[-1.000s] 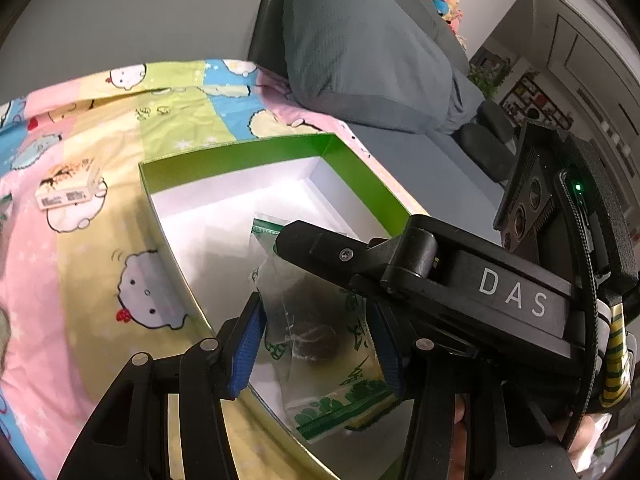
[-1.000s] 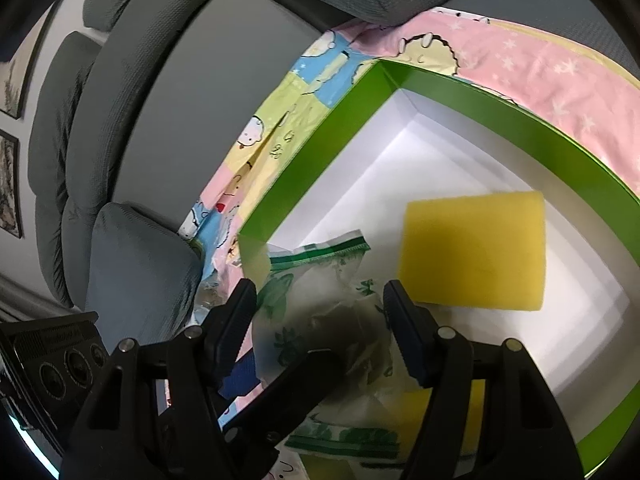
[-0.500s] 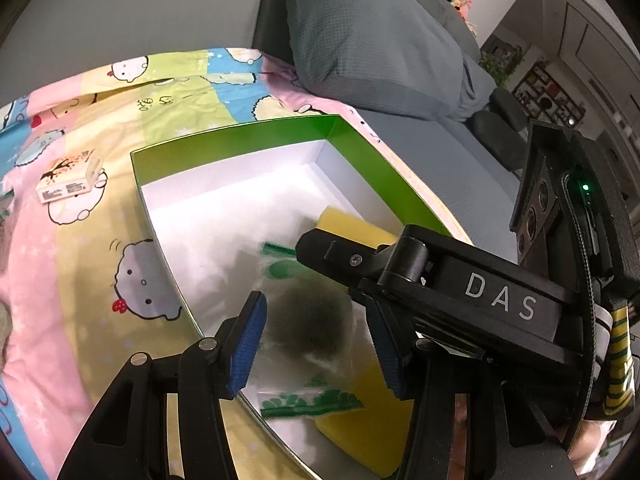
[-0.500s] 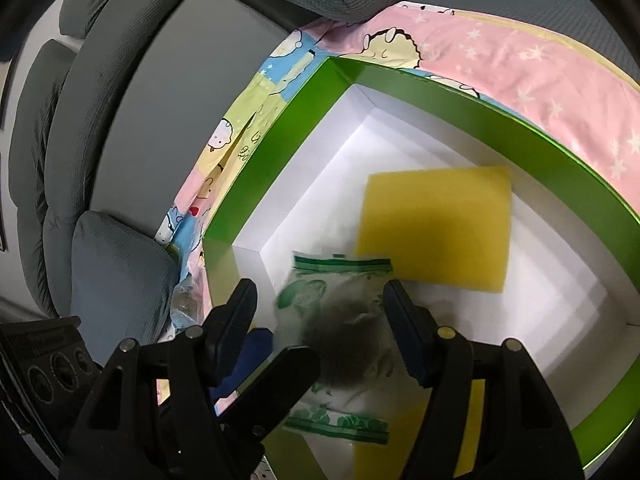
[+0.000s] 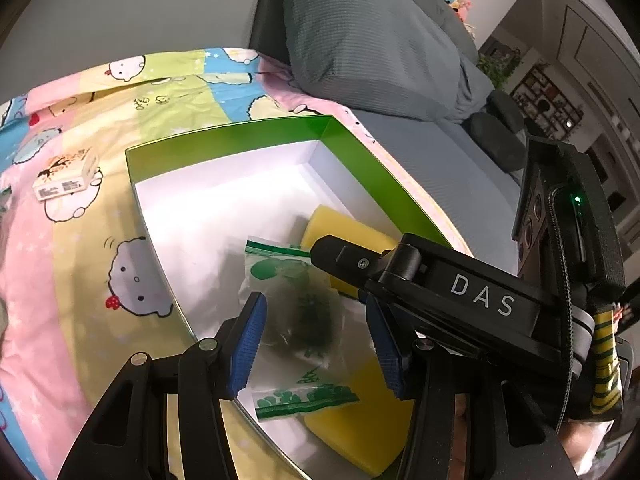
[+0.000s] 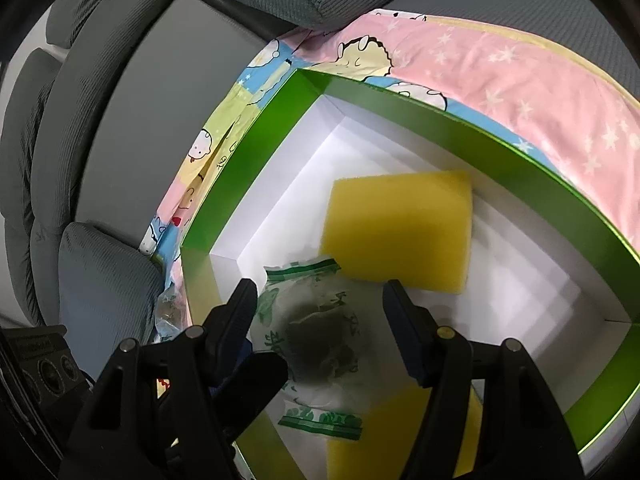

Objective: Organize objects
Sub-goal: 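Lower the bag into the box beside the sponges and open both grippers, then move both grippers back toward the grey cloth on the sheet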

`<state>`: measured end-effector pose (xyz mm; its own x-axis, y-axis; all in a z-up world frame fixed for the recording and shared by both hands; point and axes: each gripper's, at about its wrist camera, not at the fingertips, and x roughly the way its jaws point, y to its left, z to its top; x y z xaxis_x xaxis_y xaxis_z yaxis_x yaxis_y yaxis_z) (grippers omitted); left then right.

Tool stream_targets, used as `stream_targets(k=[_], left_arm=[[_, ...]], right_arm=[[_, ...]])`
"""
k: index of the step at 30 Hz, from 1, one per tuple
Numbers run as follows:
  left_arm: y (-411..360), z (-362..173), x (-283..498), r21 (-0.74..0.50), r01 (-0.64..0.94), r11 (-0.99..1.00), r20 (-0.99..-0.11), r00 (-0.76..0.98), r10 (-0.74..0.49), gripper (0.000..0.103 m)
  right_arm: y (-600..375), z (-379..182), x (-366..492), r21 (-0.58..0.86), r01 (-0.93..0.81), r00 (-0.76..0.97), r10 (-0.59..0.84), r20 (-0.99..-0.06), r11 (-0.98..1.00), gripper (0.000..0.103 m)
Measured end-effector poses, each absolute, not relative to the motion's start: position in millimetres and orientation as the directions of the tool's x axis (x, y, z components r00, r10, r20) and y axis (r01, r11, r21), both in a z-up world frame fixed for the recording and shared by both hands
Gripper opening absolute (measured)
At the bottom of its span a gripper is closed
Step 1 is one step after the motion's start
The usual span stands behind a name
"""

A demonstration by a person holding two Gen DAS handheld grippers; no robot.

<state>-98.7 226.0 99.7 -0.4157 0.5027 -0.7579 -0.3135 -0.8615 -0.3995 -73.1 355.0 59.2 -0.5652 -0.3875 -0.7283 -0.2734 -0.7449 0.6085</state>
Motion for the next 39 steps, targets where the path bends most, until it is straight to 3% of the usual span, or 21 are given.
stream_targets(k=[13,17,22,23,24,26,32,35,39], left_arm=[[180.2,124.4,-73.1,-0.433,-0.282,-0.856,-0.687,-0.512,0.516,0.052],[136.6,128.9,-55.5,-0.481,-0.227,-0.847,-0.647,-0.56,0.517,0.052],[81.6,126.6,-31.2,-0.488,-0.106,-0.867,-0.659,-0.606,0.445,0.052],[68.3,126.6,-24.8,-0.485,-0.077,-0.871,-0.661,-0.62,0.422,0.054],[58.8,125.6,-20.8,-0.483,-0.056,-0.874,-0.662,-0.63,0.407,0.065],[35.6,123.6,-9.5,-0.478,-0.002,-0.878,-0.663,-0.655,0.363,0.074],[-22.9,111.4,14.2,-0.426,0.161,-0.89,-0.677,-0.709,0.196,0.075],[-60.7,101.6,18.2,-0.416,0.303,-0.857,-0.716,-0.69,0.103,0.075],[-92.2,94.8,28.8,-0.458,0.373,-0.807,-0.708,-0.703,0.077,0.075]], right_arm=[[343.1,71.4,-72.3,0.554,-0.257,-0.59,-0.325,-0.739,-0.792,0.065],[322.9,76.3,-71.5,0.475,-0.234,-0.583,-0.268,-0.767,-0.848,0.074],[300.2,83.0,-65.8,0.448,-0.202,-0.611,-0.246,-0.753,-0.871,0.078],[296.1,85.3,-64.6,0.438,-0.194,-0.622,-0.235,-0.747,-0.878,0.078],[292.7,87.7,-62.9,0.429,-0.188,-0.631,-0.226,-0.742,-0.883,0.079],[287.9,93.2,-58.9,0.414,-0.186,-0.654,-0.203,-0.729,-0.891,0.083],[271.7,116.6,-39.9,0.398,-0.168,-0.739,-0.152,-0.657,-0.902,0.085],[259.9,133.6,-18.9,0.443,-0.101,-0.795,-0.196,-0.574,-0.891,0.097],[222.2,145.8,-12.4,0.46,0.071,-0.81,-0.321,-0.492,-0.885,0.098]])
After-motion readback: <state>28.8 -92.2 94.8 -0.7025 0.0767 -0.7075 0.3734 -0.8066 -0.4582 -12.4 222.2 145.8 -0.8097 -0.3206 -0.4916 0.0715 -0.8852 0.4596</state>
